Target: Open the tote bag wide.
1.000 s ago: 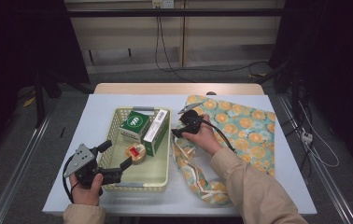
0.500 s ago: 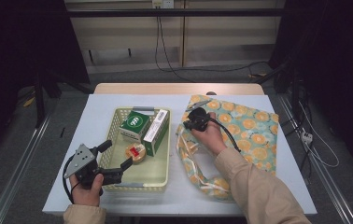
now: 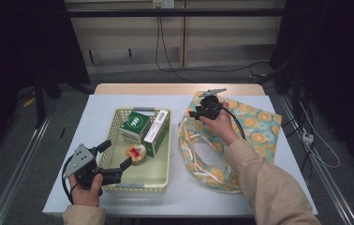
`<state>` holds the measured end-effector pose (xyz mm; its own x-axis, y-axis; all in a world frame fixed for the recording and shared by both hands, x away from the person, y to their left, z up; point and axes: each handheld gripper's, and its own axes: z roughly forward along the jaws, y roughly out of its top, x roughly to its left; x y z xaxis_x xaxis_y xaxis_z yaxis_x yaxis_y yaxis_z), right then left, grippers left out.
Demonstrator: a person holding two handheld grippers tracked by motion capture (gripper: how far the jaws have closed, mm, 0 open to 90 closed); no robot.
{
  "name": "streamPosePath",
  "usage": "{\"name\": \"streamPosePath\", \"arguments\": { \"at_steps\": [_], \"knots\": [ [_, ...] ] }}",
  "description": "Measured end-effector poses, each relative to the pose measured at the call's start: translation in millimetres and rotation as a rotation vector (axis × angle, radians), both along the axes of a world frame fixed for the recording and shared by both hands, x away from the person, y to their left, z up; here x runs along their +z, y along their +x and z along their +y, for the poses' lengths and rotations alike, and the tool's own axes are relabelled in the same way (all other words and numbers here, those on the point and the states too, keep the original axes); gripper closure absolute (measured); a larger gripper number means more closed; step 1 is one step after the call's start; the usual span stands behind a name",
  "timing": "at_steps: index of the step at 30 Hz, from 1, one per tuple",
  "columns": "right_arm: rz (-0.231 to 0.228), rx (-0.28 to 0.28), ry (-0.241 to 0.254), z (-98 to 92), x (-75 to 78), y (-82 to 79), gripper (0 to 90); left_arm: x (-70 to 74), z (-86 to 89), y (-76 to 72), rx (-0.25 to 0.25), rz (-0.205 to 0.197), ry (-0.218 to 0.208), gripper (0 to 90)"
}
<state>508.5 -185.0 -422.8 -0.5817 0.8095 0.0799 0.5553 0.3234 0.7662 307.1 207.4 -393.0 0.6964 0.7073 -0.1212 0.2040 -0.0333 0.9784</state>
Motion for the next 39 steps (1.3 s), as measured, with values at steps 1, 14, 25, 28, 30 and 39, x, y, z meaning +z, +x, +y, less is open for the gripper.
{"name": "streamPosePath", "arguments": {
  "at_steps": [1, 14, 25, 28, 30, 39],
  "knots": [
    [0.005, 0.007, -0.001, -1.5, 2.2, -5.8, 53.1, 0.1, 0.2, -0.1, -0.001, 0.000, 0.006, 3.4],
    [0.092, 0.262, 0.020, 16.3, 0.7, -126.3, 37.0, -1.1, -4.1, -1.1, -0.008, 0.006, 0.022, 3.4],
    [0.081, 0.262, -0.106, 22.9, -29.6, -148.4, 69.2, -3.5, -5.0, -0.9, -0.007, 0.013, 0.024, 3.4],
    [0.105, 0.251, -0.065, 15.3, -29.4, -142.1, 81.7, -3.6, -4.2, -0.8, -0.005, 0.013, 0.022, 3.4],
    [0.115, 0.246, -0.029, 10.3, -27.0, -140.4, 84.1, -3.2, -3.5, -1.0, -0.005, 0.012, 0.025, 3.4],
    [0.069, 0.325, 0.132, -2.0, 34.6, -162.8, 85.5, -2.1, -4.8, -1.5, -0.005, 0.010, 0.022, 3.4]
  ]
}}
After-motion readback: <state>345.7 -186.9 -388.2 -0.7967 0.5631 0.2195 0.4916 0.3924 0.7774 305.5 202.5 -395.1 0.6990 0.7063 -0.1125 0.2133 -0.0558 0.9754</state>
